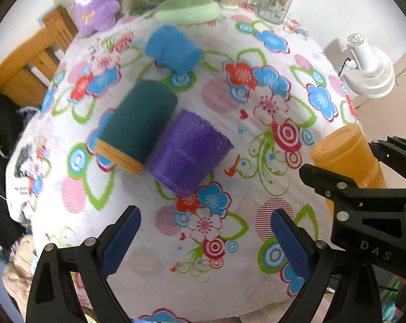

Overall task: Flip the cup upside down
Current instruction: 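Lift the orange cup with the right gripper and rotate it rim-down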

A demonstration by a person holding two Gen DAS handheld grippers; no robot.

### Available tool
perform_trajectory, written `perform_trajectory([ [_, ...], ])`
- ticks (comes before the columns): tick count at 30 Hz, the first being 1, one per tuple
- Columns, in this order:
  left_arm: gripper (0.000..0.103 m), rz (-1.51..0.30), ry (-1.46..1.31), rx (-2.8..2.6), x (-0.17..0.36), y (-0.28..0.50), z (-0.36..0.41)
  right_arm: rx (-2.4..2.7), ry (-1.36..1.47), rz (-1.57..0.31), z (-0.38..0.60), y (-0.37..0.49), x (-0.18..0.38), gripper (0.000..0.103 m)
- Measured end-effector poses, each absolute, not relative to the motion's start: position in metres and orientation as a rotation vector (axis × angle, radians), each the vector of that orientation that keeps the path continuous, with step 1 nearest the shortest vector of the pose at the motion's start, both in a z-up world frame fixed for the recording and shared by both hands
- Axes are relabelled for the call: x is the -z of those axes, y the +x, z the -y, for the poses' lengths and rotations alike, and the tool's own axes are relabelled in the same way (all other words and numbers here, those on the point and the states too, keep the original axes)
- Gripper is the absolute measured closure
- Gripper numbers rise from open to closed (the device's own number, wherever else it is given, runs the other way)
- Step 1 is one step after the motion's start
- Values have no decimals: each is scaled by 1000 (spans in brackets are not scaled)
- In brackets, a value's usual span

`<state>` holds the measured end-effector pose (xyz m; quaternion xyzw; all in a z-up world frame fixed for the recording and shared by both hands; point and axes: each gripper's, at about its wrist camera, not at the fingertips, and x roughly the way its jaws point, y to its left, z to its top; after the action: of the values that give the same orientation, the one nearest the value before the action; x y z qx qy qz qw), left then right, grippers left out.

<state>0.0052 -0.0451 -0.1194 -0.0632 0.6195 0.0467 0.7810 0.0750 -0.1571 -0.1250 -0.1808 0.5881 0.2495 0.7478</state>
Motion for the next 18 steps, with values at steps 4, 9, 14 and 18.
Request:
perform_trajectory([
  [4, 5, -1297, -95, -93, 102, 4, 37, -501, -370, -1200, 152, 65, 99, 40],
  [9, 5, -1241, -30, -75, 78, 0, 30, -465, -319, -1113, 148, 53, 74, 40],
  [14, 5, -1190, 11, -53, 58, -3, 24, -447, -279, -1041, 146, 42, 52, 40],
  [18, 5, -1157, 32, -36, 45, -6, 21, -435, -236, -969, 146, 31, 36, 40],
])
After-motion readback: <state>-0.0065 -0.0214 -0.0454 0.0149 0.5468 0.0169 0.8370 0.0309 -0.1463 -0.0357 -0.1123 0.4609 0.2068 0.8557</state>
